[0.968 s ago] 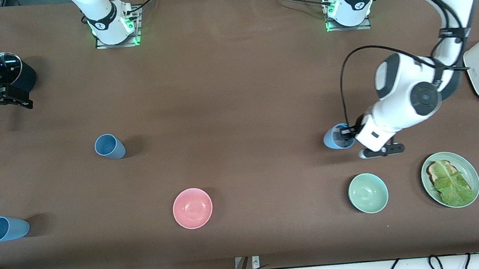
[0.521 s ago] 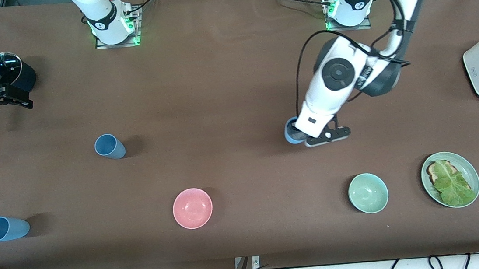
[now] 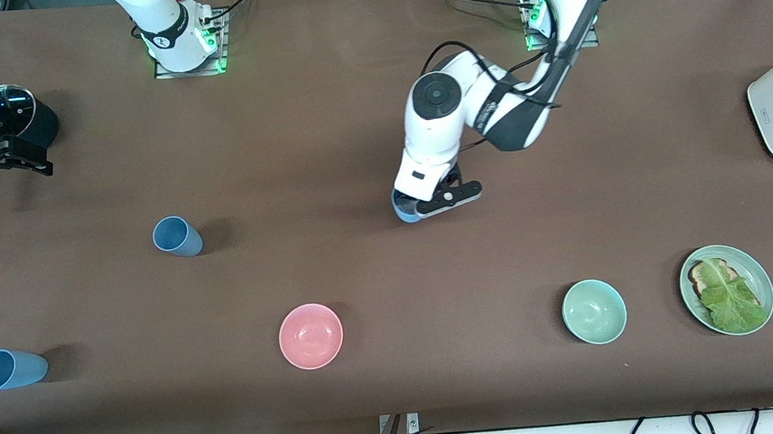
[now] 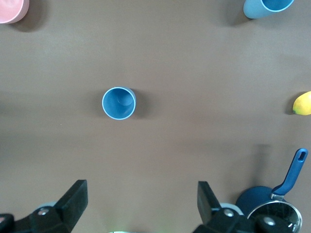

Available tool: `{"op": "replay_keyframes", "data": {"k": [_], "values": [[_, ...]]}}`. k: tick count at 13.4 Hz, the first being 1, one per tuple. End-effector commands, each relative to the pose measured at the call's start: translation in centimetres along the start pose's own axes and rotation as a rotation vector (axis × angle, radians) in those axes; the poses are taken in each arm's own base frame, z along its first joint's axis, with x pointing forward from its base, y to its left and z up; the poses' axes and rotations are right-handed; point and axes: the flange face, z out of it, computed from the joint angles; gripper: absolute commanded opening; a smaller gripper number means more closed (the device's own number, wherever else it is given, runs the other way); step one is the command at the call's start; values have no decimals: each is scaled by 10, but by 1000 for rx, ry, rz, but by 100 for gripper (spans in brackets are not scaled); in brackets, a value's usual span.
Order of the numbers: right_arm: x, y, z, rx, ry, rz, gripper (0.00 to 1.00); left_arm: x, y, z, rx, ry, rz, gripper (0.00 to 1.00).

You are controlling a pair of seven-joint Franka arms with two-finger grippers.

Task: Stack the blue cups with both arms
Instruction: 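Carry the blue cup to the table center and lower it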

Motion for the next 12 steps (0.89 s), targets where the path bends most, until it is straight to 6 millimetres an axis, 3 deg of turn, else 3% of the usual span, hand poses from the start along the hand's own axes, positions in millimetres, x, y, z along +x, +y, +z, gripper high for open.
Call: {"op": "replay_keyframes", "data": {"k": [1, 4, 12], "values": [[-2, 1, -4, -10, -3, 6, 100, 3, 26, 17, -13, 23, -48, 0], [-2, 1, -4, -10, -3, 4, 100, -8, 42, 30, -54, 23, -81, 0], [-2, 1, -4, -10, -3, 6, 100, 1, 36, 61, -51, 19, -99, 0]]}}
